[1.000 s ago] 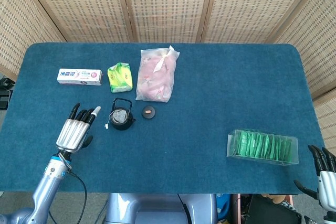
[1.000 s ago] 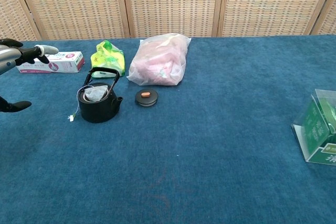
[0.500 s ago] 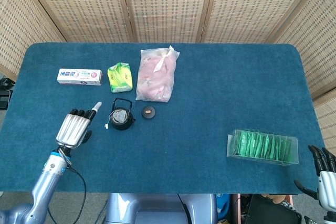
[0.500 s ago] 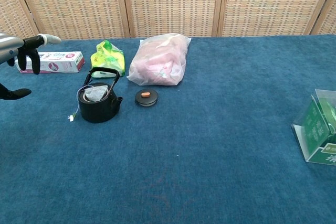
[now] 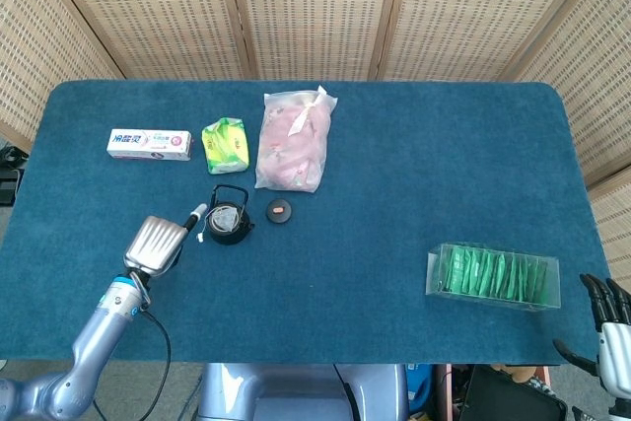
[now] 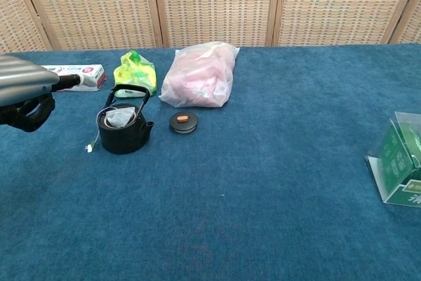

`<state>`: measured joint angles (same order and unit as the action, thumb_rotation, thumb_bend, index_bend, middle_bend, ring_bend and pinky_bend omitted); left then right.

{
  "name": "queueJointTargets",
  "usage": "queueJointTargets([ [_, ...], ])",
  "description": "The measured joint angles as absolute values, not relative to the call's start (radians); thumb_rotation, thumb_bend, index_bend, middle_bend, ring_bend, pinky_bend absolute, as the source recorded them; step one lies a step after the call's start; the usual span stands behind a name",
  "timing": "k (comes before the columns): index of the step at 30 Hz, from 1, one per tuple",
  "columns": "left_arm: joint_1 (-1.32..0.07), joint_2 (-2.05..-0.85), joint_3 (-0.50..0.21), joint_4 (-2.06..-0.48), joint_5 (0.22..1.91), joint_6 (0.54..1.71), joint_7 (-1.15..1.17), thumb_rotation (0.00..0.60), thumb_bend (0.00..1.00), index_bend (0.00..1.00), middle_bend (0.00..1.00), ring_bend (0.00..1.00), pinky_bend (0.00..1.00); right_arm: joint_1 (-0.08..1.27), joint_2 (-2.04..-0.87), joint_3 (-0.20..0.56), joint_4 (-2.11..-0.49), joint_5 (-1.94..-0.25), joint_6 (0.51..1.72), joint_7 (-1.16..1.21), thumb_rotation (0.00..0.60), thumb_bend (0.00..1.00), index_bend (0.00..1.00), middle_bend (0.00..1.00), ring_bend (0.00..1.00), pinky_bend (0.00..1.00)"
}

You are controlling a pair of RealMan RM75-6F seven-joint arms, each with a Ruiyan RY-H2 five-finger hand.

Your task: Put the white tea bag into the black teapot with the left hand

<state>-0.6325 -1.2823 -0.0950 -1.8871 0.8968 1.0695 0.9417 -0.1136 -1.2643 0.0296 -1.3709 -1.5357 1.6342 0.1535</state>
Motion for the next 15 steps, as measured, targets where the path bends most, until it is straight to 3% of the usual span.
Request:
queueJointTargets([
  [7, -0.729, -1.272, -0.085, -1.915, 0.72, 0.996, 0.982, 0.6, 0.93, 0.0, 0.81, 0.68, 0.63, -0.115, -1.266, 0.03, -1.367, -1.531, 1.631, 0.158, 0.6, 0.01, 0.12, 0.21, 0.08, 0.16],
  [15, -0.805, -1.289, -0.061, -1.91, 0.629, 0.979, 0.984, 0.6, 0.93, 0.0, 0.81, 0.68, 0.64, -0.116, -1.266, 0.031, -1.365, -1.527, 1.629, 0.16, 0.6, 0.01, 0.12, 0.21, 0.08, 0.16],
])
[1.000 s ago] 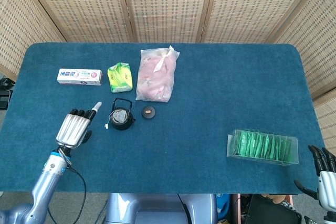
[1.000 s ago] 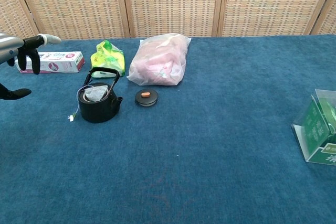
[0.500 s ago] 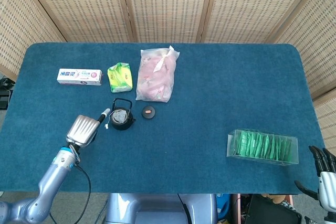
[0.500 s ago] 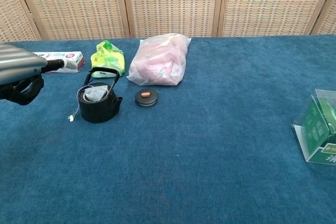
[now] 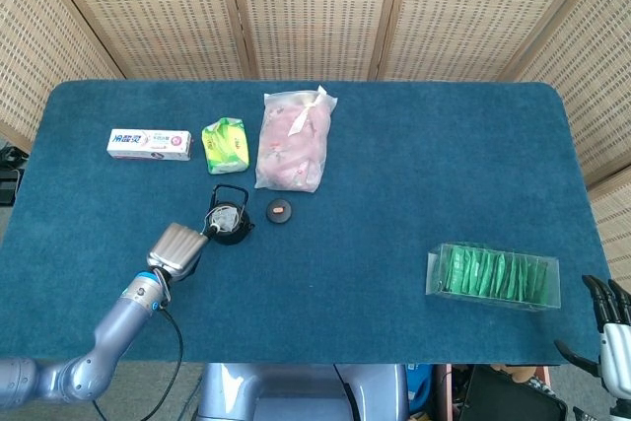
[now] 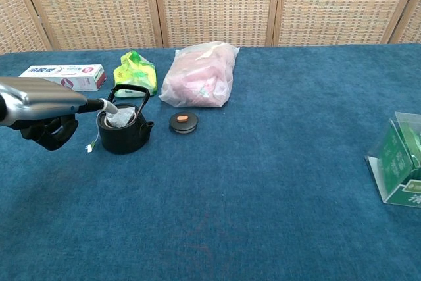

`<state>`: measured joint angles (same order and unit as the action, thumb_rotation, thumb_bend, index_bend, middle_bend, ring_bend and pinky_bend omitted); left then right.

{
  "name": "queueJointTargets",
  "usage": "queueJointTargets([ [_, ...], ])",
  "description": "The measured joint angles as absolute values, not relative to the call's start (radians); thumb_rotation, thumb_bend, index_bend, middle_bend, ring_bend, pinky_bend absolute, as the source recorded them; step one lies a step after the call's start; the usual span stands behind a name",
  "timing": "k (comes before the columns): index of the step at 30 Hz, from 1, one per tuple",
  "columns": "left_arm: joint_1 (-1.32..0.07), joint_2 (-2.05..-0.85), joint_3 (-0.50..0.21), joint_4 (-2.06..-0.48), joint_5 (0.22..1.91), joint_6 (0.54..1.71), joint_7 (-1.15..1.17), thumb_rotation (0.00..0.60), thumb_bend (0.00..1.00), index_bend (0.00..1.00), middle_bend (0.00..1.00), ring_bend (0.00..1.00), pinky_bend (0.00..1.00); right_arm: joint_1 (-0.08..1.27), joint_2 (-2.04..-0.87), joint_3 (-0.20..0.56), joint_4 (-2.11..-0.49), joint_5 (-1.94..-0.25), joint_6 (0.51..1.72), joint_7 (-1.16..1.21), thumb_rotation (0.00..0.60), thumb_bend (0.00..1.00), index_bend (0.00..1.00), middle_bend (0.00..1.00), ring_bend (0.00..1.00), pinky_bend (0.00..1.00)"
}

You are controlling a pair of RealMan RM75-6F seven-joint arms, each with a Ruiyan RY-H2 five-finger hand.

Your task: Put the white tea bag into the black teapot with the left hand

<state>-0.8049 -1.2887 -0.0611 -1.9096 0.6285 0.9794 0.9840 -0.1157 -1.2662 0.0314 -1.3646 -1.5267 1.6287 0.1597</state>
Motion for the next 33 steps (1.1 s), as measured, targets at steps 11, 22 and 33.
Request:
queueJointTargets([
  [11, -0.879, -1.323, -0.025, -1.866, 0.524, 0.984, 0.977, 0.6, 0.93, 0.0, 0.81, 0.68, 0.64, -0.121, -1.268, 0.032, -1.36, -1.522, 1.632, 0.164, 0.6, 0.01, 0.12, 0.21, 0.08, 0.16],
  [22, -0.922, -1.352, 0.0, -1.817, 0.462, 0.983, 0.955, 0.6, 0.93, 0.0, 0.81, 0.68, 0.64, -0.122, -1.268, 0.032, -1.36, -1.524, 1.633, 0.163, 0.6, 0.01, 0.12, 0.21, 0.08, 0.16],
  [33, -0.912, -1.344, 0.005, -1.827, 0.542, 1.0, 0.862, 0.6, 0.93, 0.0, 0.8, 0.68, 0.64, -0.121, -1.265, 0.034, -1.364, -1.523, 1.632, 0.161, 0.6, 0.01, 0.12, 0.21, 0.08, 0.16],
])
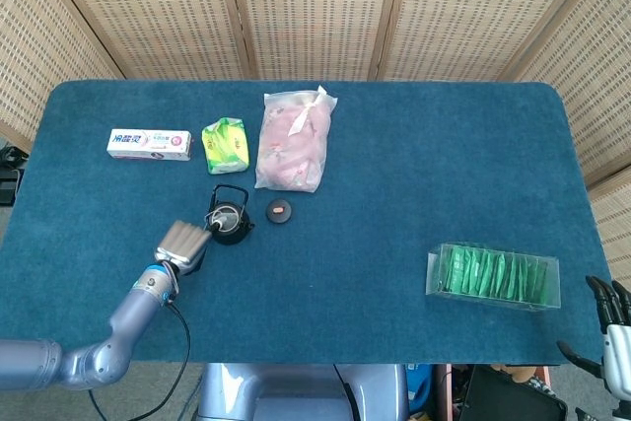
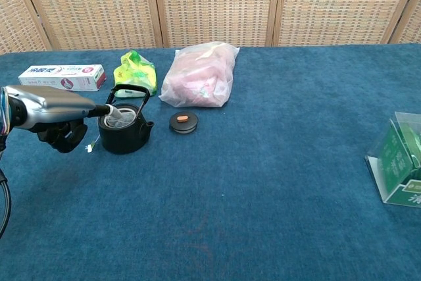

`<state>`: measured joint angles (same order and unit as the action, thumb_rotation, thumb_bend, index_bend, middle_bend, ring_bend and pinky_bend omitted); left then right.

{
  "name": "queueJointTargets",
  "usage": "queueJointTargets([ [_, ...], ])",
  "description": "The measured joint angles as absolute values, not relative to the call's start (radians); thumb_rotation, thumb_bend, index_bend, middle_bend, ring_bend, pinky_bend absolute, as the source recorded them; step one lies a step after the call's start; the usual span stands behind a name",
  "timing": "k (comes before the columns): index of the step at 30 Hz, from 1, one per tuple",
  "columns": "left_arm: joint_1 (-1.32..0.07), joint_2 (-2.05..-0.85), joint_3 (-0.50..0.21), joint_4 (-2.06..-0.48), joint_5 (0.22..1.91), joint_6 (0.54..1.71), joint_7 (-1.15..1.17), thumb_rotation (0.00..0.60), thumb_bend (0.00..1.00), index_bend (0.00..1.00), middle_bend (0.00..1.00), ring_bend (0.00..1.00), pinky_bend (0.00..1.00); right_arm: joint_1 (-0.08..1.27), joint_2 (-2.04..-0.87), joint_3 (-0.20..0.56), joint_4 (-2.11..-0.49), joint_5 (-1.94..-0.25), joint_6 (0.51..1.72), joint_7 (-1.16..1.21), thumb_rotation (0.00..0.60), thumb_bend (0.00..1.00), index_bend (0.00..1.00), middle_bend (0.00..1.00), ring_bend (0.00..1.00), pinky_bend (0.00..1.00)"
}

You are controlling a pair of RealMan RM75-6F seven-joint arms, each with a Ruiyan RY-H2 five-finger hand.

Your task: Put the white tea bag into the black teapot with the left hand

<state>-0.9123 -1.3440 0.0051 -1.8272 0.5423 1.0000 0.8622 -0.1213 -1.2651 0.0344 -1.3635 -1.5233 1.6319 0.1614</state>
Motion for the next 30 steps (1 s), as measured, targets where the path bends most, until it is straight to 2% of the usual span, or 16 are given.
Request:
queueJointTargets([
  [7, -0.89, -1.311, 0.024, -1.858, 0.606, 1.026, 0.816, 0.6, 0.93, 0.0, 0.8, 0.68, 0.64, -0.119, -1.266, 0.034, -1.364, -1.525, 1.629, 0.161, 0.6, 0.01, 0.12, 0.21, 0.08, 0.16],
  [24, -0.937, -1.383, 0.034, -1.76, 0.509, 0.985, 0.837, 0.6, 0.93, 0.0, 0.8, 0.68, 0.64, -0.123, -1.26, 0.033, -1.377, -1.523, 1.632, 0.146, 0.6, 0.01, 0.12, 0.21, 0.08, 0.16],
  [30, -0.93, -1.386, 0.031, -1.759, 0.54, 0.998, 0.811, 0.6, 0.93, 0.0, 0.79, 0.68, 0.64, -0.123, -1.259, 0.033, -1.38, -1.522, 1.631, 0.143, 0.6, 0.01, 0.12, 0.21, 0.08, 0.16],
])
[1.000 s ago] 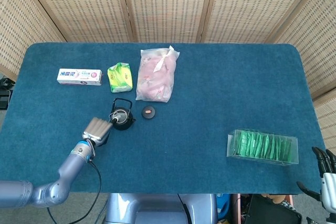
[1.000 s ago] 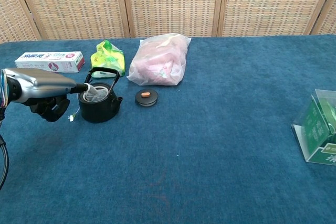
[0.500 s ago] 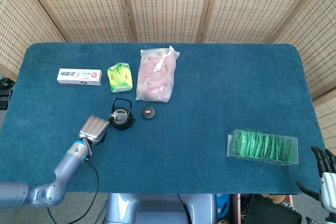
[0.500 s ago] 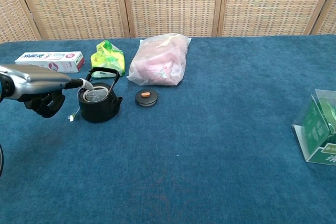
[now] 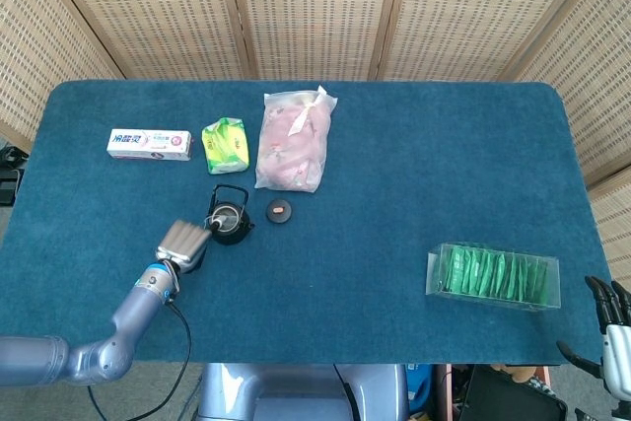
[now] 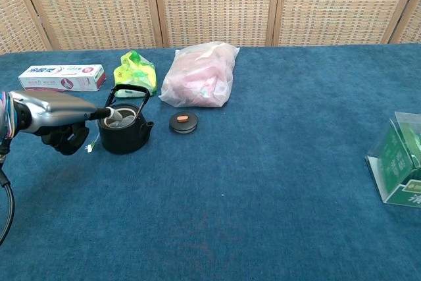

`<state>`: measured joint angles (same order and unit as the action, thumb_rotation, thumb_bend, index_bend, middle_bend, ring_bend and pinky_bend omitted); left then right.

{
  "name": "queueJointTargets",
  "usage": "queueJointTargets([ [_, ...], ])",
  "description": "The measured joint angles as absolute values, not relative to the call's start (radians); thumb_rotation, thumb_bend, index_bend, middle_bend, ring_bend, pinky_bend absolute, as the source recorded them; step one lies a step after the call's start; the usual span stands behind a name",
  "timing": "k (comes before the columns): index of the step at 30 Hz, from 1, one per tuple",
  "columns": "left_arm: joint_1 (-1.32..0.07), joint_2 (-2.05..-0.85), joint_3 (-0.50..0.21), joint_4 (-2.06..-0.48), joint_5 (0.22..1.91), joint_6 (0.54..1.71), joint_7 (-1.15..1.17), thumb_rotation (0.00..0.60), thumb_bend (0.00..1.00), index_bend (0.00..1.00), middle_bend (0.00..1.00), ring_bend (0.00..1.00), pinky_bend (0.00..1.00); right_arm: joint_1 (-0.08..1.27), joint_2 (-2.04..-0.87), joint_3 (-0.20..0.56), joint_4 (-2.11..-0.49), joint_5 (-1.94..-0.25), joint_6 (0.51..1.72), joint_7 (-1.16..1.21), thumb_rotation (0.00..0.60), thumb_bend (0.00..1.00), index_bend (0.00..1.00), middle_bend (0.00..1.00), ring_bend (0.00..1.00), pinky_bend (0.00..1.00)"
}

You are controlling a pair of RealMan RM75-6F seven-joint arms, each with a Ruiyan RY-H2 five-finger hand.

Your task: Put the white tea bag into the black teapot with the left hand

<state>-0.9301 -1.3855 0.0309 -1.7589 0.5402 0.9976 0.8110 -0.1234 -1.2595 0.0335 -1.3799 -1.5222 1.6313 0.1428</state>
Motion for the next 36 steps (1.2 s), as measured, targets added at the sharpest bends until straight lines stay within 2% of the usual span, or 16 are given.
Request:
queueJointTargets([
  [5, -0.907, -1.373, 0.028, -1.778, 0.61, 1.028, 0.77, 0.6, 0.93, 0.0, 0.75, 0.67, 0.64, -0.12, -1.259, 0.034, -1.382, -1.526, 1.629, 0.14, 0.6, 0.01, 0.12, 0.21, 0.08, 0.16],
  [8, -0.883, -1.354, 0.031, -1.804, 0.677, 1.054, 0.739, 0.6, 0.93, 0.0, 0.69, 0.62, 0.64, -0.119, -1.259, 0.034, -1.383, -1.527, 1.63, 0.14, 0.6, 0.01, 0.12, 0.21, 0.08, 0.16],
  [13, -0.829, -1.324, 0.044, -1.847, 0.793, 1.114, 0.679, 0.6, 0.93, 0.0, 0.48, 0.45, 0.61, -0.119, -1.258, 0.034, -1.383, -1.53, 1.633, 0.142, 0.6, 0.01, 0.12, 0.21, 0.08, 0.16],
  [17, -0.766, -1.309, 0.055, -1.865, 0.908, 1.187, 0.612, 0.6, 0.93, 0.0, 0.32, 0.31, 0.49, -0.118, -1.258, 0.034, -1.382, -1.534, 1.634, 0.143, 0.6, 0.01, 0.12, 0.21, 0.08, 0.16],
  [20, -0.706, -1.301, 0.065, -1.87, 0.999, 1.258, 0.552, 0.6, 0.88, 0.0, 0.23, 0.2, 0.35, -0.117, -1.258, 0.033, -1.38, -1.538, 1.635, 0.144, 0.6, 0.01, 0.12, 0.21, 0.08, 0.16],
  [25, -0.596, -1.297, 0.085, -1.863, 1.136, 1.392, 0.471, 0.6, 0.67, 0.0, 0.08, 0.03, 0.09, -0.114, -1.256, 0.034, -1.38, -1.545, 1.64, 0.143, 0.6, 0.01, 0.12, 0.21, 0.07, 0.16],
  [27, -0.549, -1.298, 0.094, -1.855, 1.184, 1.444, 0.441, 0.6, 0.62, 0.0, 0.04, 0.0, 0.03, -0.113, -1.255, 0.036, -1.38, -1.548, 1.644, 0.143, 0.6, 0.01, 0.12, 0.21, 0.07, 0.16],
  [30, -0.489, -1.304, 0.109, -1.834, 1.244, 1.512, 0.398, 0.6, 0.58, 0.0, 0.0, 0.0, 0.0, -0.111, -1.253, 0.035, -1.38, -1.552, 1.645, 0.141, 0.6, 0.01, 0.12, 0.21, 0.07, 0.16],
  [36, -0.384, -1.321, 0.141, -1.789, 1.332, 1.611, 0.332, 0.6, 0.58, 0.0, 0.0, 0.0, 0.0, -0.103, -1.252, 0.034, -1.384, -1.566, 1.646, 0.137, 0.6, 0.01, 0.12, 0.21, 0.07, 0.16],
])
